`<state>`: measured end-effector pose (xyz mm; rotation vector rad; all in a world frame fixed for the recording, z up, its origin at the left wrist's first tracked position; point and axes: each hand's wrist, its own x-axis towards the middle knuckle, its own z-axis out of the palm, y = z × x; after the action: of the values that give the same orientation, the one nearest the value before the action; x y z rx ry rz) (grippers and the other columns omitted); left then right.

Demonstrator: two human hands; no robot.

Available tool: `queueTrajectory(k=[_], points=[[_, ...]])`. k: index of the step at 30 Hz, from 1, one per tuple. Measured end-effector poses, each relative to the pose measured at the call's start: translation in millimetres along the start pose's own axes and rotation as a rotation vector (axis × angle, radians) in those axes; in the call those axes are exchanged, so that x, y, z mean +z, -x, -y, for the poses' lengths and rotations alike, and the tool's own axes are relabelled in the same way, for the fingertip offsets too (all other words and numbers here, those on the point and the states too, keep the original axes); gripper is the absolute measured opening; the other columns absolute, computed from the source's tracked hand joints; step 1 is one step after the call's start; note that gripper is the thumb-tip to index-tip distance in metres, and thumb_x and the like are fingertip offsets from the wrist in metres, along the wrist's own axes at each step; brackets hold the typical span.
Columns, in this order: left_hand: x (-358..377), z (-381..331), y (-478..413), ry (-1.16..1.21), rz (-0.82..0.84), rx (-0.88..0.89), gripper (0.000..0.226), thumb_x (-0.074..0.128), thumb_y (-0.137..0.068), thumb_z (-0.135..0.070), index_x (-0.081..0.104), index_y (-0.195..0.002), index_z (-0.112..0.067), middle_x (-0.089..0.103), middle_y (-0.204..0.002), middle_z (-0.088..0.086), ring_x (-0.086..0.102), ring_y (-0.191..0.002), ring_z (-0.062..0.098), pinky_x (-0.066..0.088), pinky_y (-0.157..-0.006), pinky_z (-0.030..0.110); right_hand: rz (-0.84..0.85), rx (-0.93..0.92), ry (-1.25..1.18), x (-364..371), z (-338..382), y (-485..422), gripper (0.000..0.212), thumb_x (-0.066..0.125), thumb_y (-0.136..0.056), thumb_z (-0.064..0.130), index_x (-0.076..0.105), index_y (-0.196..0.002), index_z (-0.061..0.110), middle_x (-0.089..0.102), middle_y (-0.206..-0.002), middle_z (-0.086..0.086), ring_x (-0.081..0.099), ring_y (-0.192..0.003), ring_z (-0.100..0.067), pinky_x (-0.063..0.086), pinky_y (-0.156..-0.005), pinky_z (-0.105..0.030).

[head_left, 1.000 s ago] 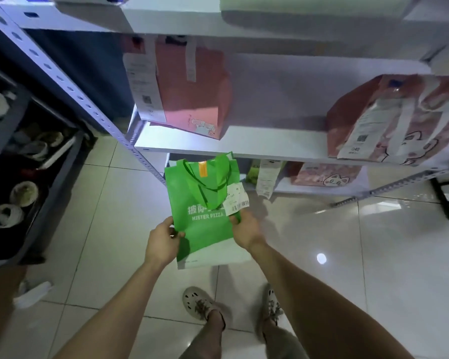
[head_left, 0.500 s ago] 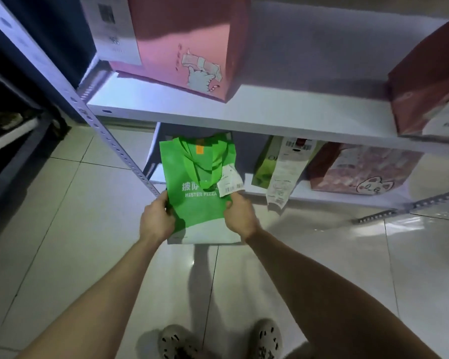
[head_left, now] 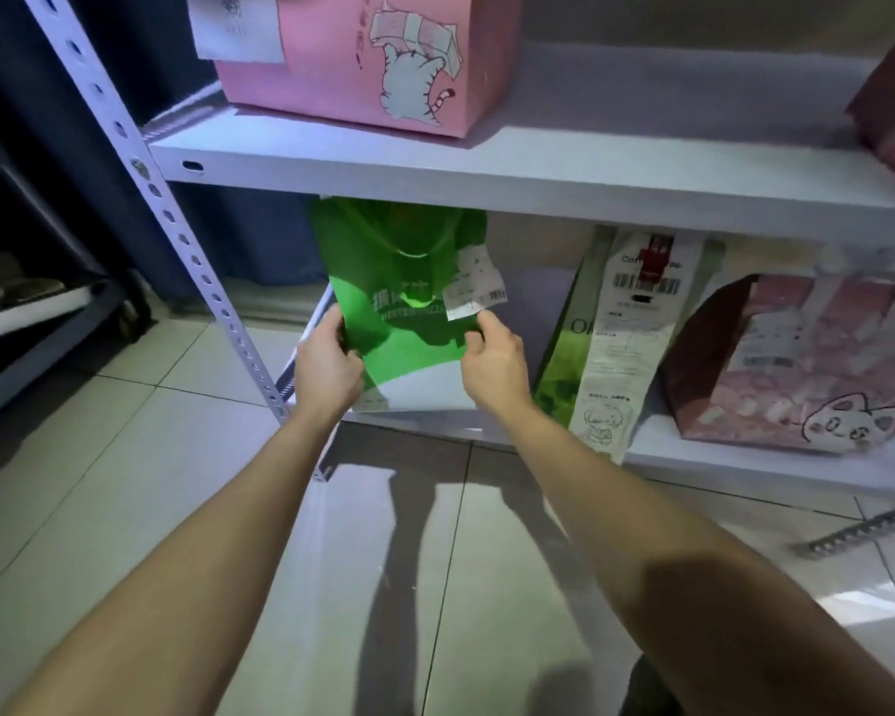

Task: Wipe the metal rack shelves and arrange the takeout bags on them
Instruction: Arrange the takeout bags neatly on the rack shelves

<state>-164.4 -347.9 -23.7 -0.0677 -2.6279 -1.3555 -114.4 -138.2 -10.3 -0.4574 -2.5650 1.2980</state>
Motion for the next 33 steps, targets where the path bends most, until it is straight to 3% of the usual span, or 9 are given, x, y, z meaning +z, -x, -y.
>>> queueTrajectory(k=[3,5,10,16,19,23,27,29,33], points=[[21,33,15,-0.128,0.051,-0.057,0.049,0.062,-0.093,0.004,0.063,-0.134,-0.023,0.078,-0.118,0.004,0.073,-0.107,0.031,0.056,-0.087,0.039,0.182,0.095,0.179,18,-43,4,0.003,0.052,-0.104,0.015,0.054,-0.104,0.016,0.065,-0.112,-0.014,0.059,-0.090,-0.034,0.043,-0.072,-0.037],[31,55,23,-0.180,0.063,-0.098,0.043,0.066,-0.097,0.000,0.061,-0.136,-0.018,0.076,-0.123,0.008,0.072,-0.109,0.034,0.050,-0.083,0.038,0.219,0.113,0.198,28,-68,8,0.031,0.052,-0.104,0.014,0.055,-0.135,0.017,0.065,-0.128,-0.013,0.062,-0.106,-0.035,0.050,-0.081,-0.039],[34,71,38,-0.121,0.075,-0.218,0.036,0.067,-0.100,-0.002,0.057,-0.131,-0.018,0.074,-0.124,0.007,0.072,-0.104,0.028,0.054,-0.091,0.039,0.265,0.103,0.136,19,-83,28,0.062,0.054,-0.102,0.016,0.036,-0.161,0.018,0.053,-0.154,-0.008,0.054,-0.136,-0.031,0.050,-0.109,-0.044],[23,54,64,-0.152,-0.063,-0.270,0.016,0.073,-0.093,-0.013,0.064,-0.105,-0.019,0.072,-0.088,-0.006,0.072,-0.091,0.028,0.049,-0.075,0.036,0.195,-0.053,0.062,-16,-94,56,0.032,0.061,-0.102,0.021,0.063,-0.134,0.021,0.068,-0.128,0.004,0.065,-0.117,-0.019,0.054,-0.101,-0.037],[36,26,80,-0.041,0.090,-0.154,0.008,0.074,-0.094,-0.014,0.069,-0.091,-0.020,0.076,-0.082,0.001,0.074,-0.084,0.030,0.061,-0.080,0.044,0.098,-0.152,-0.013,-42,-100,71,0.014,0.063,-0.099,0.030,0.071,-0.110,0.031,0.070,-0.103,0.021,0.066,-0.095,0.002,0.055,-0.086,-0.023],[73,-28,90,0.040,0.365,0.034,0.008,0.074,-0.099,-0.013,0.074,-0.095,-0.020,0.078,-0.083,0.001,0.078,-0.077,0.020,0.066,-0.080,0.052,-0.250,-0.143,-0.023,-90,-113,77,0.016,0.063,-0.091,0.044,0.059,-0.080,0.033,0.065,-0.076,0.017,0.064,-0.075,-0.002,0.053,-0.064,-0.025],[118,-84,82,0.013,0.388,0.205,0.031,0.076,-0.100,-0.022,0.067,-0.130,-0.020,0.077,-0.120,-0.002,0.073,-0.110,0.017,0.059,-0.104,0.044,-0.496,0.002,0.048,-133,-121,54,0.035,0.072,-0.090,0.048,0.053,-0.112,0.028,0.055,-0.112,0.012,0.060,-0.097,-0.010,0.056,-0.081,-0.033],[133,-105,77,0.015,0.366,0.216,0.050,0.074,-0.103,-0.025,0.057,-0.149,-0.016,0.070,-0.140,0.001,0.067,-0.129,0.021,0.053,-0.113,0.044,-0.364,0.099,0.084,-145,-122,40,0.058,0.074,-0.093,0.049,0.052,-0.137,0.017,0.058,-0.134,0.002,0.060,-0.118,-0.018,0.056,-0.097,-0.042],[149,-127,72,0.030,0.372,0.185,0.027,0.070,-0.104,-0.020,0.065,-0.131,-0.018,0.077,-0.126,0.001,0.073,-0.116,0.025,0.058,-0.104,0.048,-0.116,0.075,0.036,-152,-119,34,0.028,0.060,-0.106,0.037,0.064,-0.128,0.020,0.075,-0.124,0.001,0.072,-0.108,-0.022,0.059,-0.090,-0.041]])
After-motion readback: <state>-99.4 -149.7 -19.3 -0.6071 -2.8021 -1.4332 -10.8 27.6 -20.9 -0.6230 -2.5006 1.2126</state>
